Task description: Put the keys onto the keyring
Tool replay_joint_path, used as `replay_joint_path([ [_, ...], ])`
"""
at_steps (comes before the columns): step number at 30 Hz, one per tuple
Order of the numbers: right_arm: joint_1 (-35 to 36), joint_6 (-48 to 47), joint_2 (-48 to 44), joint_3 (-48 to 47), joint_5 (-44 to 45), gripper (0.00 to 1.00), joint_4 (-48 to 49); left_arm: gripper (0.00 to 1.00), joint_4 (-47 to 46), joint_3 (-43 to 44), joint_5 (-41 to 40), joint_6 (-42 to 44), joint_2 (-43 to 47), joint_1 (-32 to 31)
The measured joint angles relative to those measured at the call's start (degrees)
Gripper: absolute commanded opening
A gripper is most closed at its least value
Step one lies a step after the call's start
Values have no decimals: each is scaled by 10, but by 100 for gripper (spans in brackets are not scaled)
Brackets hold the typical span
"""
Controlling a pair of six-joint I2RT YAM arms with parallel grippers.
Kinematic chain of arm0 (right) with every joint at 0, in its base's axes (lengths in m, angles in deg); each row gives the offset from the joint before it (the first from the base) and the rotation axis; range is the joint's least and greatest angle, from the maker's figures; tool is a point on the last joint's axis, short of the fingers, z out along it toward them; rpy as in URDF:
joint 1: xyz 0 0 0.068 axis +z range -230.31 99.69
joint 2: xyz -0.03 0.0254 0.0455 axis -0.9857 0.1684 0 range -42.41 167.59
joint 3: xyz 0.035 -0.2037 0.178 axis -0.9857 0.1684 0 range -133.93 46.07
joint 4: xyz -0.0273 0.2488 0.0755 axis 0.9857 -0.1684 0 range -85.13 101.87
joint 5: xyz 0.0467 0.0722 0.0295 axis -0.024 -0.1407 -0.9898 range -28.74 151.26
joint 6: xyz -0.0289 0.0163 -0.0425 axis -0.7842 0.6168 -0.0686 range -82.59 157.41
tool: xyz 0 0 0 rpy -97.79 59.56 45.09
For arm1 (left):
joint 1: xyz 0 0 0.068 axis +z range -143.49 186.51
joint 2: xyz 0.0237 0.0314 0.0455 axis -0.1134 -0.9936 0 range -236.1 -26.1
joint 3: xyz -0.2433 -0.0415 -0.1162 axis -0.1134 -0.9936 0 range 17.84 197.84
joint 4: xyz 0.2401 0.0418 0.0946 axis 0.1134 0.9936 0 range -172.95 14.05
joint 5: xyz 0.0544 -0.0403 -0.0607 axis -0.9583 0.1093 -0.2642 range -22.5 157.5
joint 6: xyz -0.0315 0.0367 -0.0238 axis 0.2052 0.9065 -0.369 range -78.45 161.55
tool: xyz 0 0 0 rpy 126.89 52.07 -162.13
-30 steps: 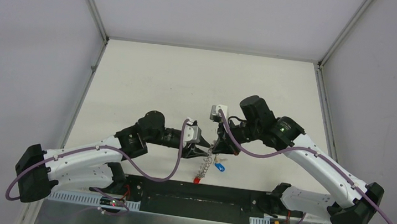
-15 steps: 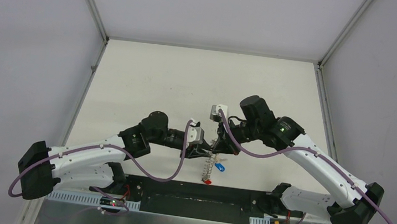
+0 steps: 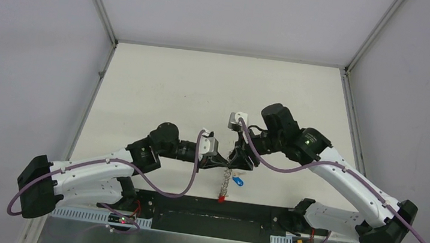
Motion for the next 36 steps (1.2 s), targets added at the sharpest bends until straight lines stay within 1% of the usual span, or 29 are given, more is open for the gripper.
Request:
replay_joint_path([
  [3, 0, 4, -18, 9, 0, 47, 20, 0, -16, -18, -4, -7, 14, 0],
  [5, 0, 5, -35, 16, 0, 47, 32, 0, -33, -33, -10, -10, 26, 0],
  [10, 0, 10, -92, 37, -11, 44, 68, 0, -99, -83, -16, -12, 72, 0],
  [15, 0, 12, -124, 49, -28, 44, 98, 0, -137, -108, -24, -11, 112, 0],
  [18, 0, 14, -124, 50, -39, 42, 107, 0, -161, -116, -26, -11, 131, 0],
  [21, 0, 18, -113, 50, -49, 36, 115, 0, -184, -124, -28, -11, 141, 0],
  [24, 0, 30, -99, 50, -58, 33, 127, 0, -193, -128, -28, -11, 141, 0],
  [28, 2, 45, -91, 51, -62, 27, 151, 0, -198, -128, -29, -12, 140, 0],
  [36, 10, 53, -83, 55, -63, 27, 167, 0, -204, -128, -29, -12, 140, 0],
])
